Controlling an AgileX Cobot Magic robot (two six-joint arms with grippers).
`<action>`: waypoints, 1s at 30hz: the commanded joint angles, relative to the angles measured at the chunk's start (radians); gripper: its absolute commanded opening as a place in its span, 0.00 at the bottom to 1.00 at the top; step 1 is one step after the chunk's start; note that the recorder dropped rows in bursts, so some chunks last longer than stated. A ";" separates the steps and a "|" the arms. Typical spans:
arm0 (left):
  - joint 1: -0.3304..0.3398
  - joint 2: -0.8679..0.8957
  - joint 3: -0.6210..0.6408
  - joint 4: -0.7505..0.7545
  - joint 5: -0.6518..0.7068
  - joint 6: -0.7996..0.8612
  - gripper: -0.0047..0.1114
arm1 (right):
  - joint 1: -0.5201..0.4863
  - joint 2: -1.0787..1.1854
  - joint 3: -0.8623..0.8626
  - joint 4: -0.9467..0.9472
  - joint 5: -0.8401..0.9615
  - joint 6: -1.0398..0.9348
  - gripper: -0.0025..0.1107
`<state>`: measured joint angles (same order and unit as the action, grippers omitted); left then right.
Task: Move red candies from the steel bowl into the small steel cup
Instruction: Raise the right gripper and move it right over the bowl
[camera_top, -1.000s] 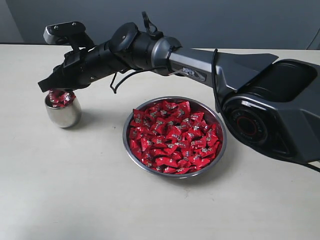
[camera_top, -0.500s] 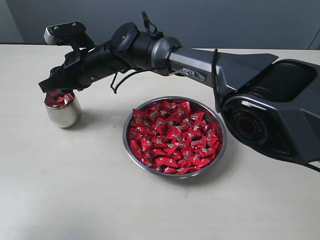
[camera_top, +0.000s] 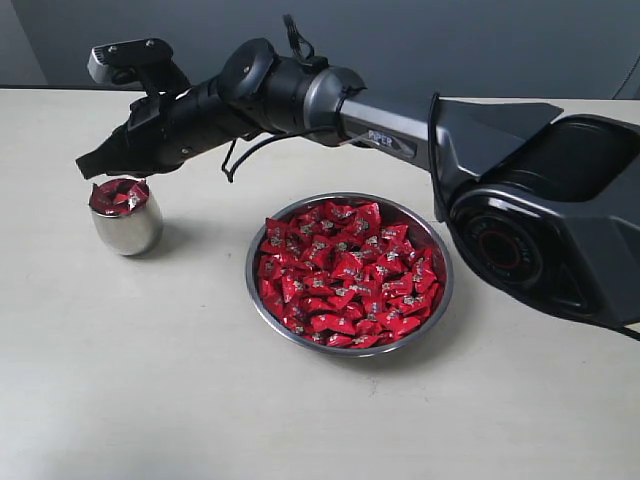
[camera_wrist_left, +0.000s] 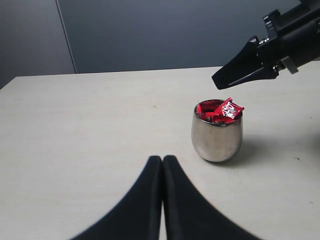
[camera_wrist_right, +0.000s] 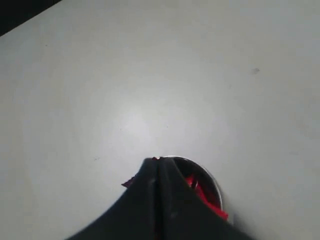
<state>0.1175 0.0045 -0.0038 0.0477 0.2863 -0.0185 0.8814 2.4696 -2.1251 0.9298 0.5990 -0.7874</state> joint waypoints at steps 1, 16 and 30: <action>0.001 -0.004 0.004 -0.002 -0.002 -0.001 0.04 | -0.003 -0.046 -0.007 -0.076 0.013 0.025 0.02; 0.001 -0.004 0.004 -0.002 -0.002 -0.001 0.04 | -0.047 -0.202 0.217 -0.173 -0.116 0.133 0.02; 0.001 -0.004 0.004 -0.002 -0.002 -0.001 0.04 | -0.217 -0.553 0.838 0.016 -0.317 -0.130 0.02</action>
<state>0.1175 0.0045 -0.0038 0.0477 0.2863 -0.0185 0.7040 1.9997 -1.4000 0.8804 0.3357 -0.8385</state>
